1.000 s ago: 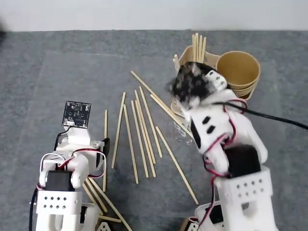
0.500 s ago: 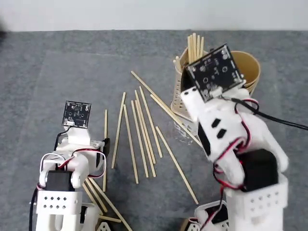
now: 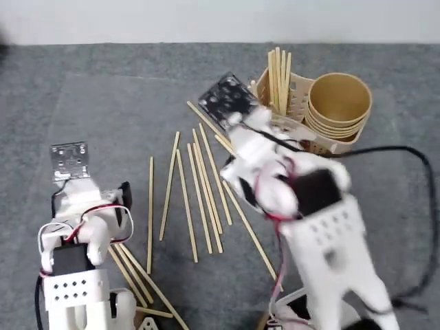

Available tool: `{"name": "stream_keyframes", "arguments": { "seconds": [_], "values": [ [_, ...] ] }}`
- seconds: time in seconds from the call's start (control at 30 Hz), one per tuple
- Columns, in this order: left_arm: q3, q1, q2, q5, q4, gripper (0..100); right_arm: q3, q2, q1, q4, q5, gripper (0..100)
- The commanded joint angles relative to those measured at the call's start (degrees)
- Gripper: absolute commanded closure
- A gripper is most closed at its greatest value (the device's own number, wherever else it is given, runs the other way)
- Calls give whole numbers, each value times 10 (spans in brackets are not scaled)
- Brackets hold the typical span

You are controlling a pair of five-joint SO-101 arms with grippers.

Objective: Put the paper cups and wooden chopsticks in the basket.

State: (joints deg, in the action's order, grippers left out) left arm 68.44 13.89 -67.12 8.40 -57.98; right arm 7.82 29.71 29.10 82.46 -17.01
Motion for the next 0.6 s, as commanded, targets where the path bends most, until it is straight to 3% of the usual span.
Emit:
{"name": "stream_keyframes", "arguments": {
  "seconds": [0.0,0.23,0.4,0.57],
  "values": [
    [-3,11,-8,7,15,791,1,-71,28,-10,31,809],
    [4,11,-8,7,18,791,-1,-243,59,-95,37,802],
    [9,11,-8,7,26,791,-2,-338,59,-155,39,711],
    [10,10,-8,7,27,791,-2,-403,65,-215,61,705]
  ]
}}
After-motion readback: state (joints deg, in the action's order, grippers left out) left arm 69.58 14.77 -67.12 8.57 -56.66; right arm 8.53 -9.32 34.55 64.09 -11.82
